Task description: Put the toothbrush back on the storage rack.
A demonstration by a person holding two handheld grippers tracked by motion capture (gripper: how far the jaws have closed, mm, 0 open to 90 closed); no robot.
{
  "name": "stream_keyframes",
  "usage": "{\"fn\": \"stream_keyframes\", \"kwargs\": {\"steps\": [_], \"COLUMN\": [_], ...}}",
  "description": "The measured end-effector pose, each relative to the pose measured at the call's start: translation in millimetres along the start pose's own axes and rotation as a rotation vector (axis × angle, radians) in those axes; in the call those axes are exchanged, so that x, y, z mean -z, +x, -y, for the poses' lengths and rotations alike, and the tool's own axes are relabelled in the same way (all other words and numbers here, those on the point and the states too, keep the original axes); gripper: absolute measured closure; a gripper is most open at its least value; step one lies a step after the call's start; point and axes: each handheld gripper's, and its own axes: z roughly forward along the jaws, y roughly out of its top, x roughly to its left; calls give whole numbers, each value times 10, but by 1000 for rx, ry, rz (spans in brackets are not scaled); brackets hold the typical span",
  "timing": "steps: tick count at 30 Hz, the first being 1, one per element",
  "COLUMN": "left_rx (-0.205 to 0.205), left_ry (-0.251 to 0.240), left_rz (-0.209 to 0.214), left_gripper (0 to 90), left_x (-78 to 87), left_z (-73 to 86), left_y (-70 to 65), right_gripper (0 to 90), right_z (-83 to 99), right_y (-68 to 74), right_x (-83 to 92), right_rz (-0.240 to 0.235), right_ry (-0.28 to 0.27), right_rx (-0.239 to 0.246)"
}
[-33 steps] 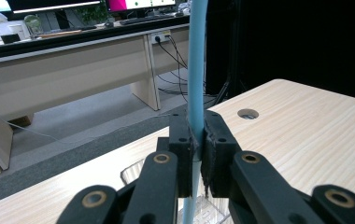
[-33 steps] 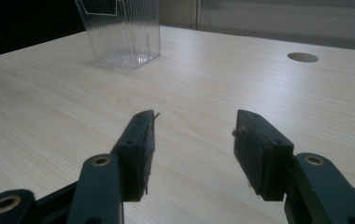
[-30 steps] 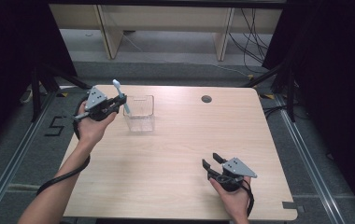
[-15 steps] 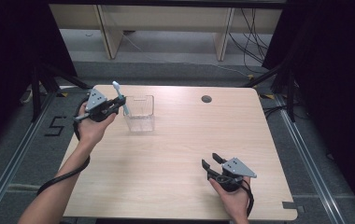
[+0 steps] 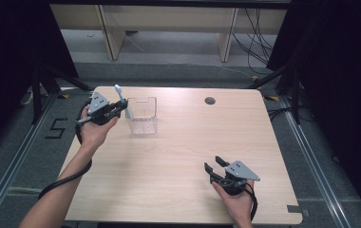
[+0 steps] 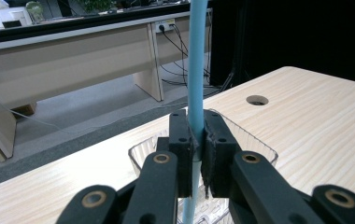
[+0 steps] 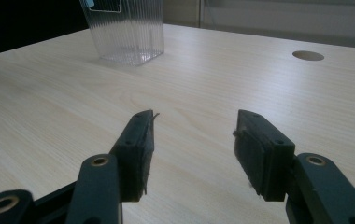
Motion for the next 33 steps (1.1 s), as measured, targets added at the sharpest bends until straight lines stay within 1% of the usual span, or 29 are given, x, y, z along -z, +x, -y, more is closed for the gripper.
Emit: {"fn": "stream_keyframes", "kwargs": {"steps": [4, 5, 9, 10, 11, 12, 13, 14, 15, 16, 17, 18, 19, 20, 21, 23, 25, 26, 27, 28, 29, 30, 33], "left_rx": [7, 7, 13, 15, 16, 19, 22, 23, 26, 27, 27, 29, 29, 30, 33, 35, 33, 36, 36, 36, 37, 39, 38], "left_ry": [5, 11, 15, 17, 19, 14, 19, 20, 18, 22, 23, 24, 28, 29, 30, 32, 36, 36, 37, 38, 39, 38, 49], "left_rz": [1, 0, 0, -1, 0, 1, 0, 0, 2, 2, 1, 1, 2, 2, 3, 3, 2, 3, 3, 3, 2, 4, 4], "left_gripper": [829, 829, 829, 829, 829, 829, 829, 829, 829, 829, 829, 829, 829, 829, 829, 829, 829, 829, 829, 829, 829, 829, 829], "left_x": [-18, -19, -27, -27, -26, -31, -29, -30, -34, -36, -39, -41, -46, -50, -54, -63, -69, -72, -77, -77, -79, -85, -94], "left_z": [40, 49, 76, 83, 89, 96, 104, 112, 121, 129, 136, 141, 148, 151, 158, 170, 181, 185, 192, 196, 204, 213, 235], "left_y": [4, 7, 16, 19, 22, 24, 25, 27, 28, 28, 28, 27, 28, 28, 26, 26, 29, 28, 28, 28, 26, 25, 19], "right_gripper": [482, 482, 481, 481, 481, 481, 481, 481, 481, 481, 481, 480, 480, 480, 480, 480, 480, 479, 480, 480, 480, 479, 479], "right_z": [-1, -1, -2, 1, -1, -2, -2, 1, 0, -1, 0, -2, -2, -1, 1, 15, 10, 10, 10, 12, 17, 15, 18], "right_y": [2, -7, -6, 0, -22, -34, -29, 8, -12, -11, -12, -12, -12, -12, -8, 16, -7, -8, -20, -8, -2, -17, -14], "right_x": [8, 5, 7, 3, -3, -9, -8, 10, 2, -1, -4, 0, -1, 0, 0, -6, -17, -17, -20, -13, -21, -17, -19], "right_rz": [6, 7, 7, 0, 5, 3, 2, 2, 1, 0, 5, 2, 3, 2, -1, 12, -5, -5, 3, 7, -2, 0, -3], "right_ry": [8, 4, 8, 6, -2, -8, -5, 20, 13, 11, 2, 10, 6, 9, 13, 9, 5, 4, -5, 2, -6, 1, 3], "right_rx": [-2, 11, 11, -2, 29, 47, 40, -11, 10, 17, 20, 19, 20, 19, 7, -16, 11, 13, 35, 16, 2, 17, 12]}}
